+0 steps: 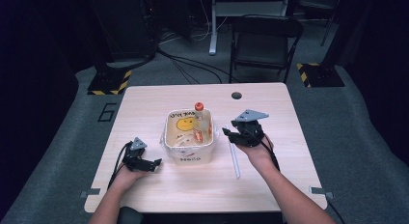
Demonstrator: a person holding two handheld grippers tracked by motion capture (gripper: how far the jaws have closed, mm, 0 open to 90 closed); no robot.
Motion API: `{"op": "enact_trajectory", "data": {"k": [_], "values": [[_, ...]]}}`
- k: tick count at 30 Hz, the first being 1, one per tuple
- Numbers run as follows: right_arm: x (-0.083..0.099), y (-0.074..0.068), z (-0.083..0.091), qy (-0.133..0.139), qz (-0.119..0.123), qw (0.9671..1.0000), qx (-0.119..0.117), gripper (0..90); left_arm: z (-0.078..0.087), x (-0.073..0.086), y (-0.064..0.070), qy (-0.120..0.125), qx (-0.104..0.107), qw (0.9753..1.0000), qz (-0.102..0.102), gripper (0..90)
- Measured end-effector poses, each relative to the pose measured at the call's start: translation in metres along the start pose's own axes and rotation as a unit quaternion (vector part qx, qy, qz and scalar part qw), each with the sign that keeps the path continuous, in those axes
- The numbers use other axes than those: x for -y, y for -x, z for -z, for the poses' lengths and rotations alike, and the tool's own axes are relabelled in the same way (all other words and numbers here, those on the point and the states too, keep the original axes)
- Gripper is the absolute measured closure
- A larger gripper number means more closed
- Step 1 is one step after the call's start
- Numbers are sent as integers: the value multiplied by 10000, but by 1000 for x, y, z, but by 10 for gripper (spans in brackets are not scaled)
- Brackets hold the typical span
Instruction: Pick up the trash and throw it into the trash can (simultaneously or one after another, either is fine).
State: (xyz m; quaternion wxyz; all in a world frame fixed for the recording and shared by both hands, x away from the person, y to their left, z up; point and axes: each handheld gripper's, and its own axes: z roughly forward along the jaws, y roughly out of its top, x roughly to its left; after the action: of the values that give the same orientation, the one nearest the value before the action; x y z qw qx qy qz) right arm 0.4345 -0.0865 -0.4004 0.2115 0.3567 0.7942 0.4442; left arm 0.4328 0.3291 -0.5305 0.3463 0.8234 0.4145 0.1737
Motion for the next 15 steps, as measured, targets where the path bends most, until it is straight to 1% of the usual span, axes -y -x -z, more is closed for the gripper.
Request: {"op": "enact_trajectory", "data": {"k": [4,7,15], "values": [[10,1,0,-20,-115,9999,6,543,0,0,0,3,0,10000,3,8],[17,1,1,-36,-123,9999,40,551,0,0,0,-1,1,10000,-3,8],[35,3,1,-68,-334,9994,80,571,0,0,0,-2,-1,10000,-13,8]]}}
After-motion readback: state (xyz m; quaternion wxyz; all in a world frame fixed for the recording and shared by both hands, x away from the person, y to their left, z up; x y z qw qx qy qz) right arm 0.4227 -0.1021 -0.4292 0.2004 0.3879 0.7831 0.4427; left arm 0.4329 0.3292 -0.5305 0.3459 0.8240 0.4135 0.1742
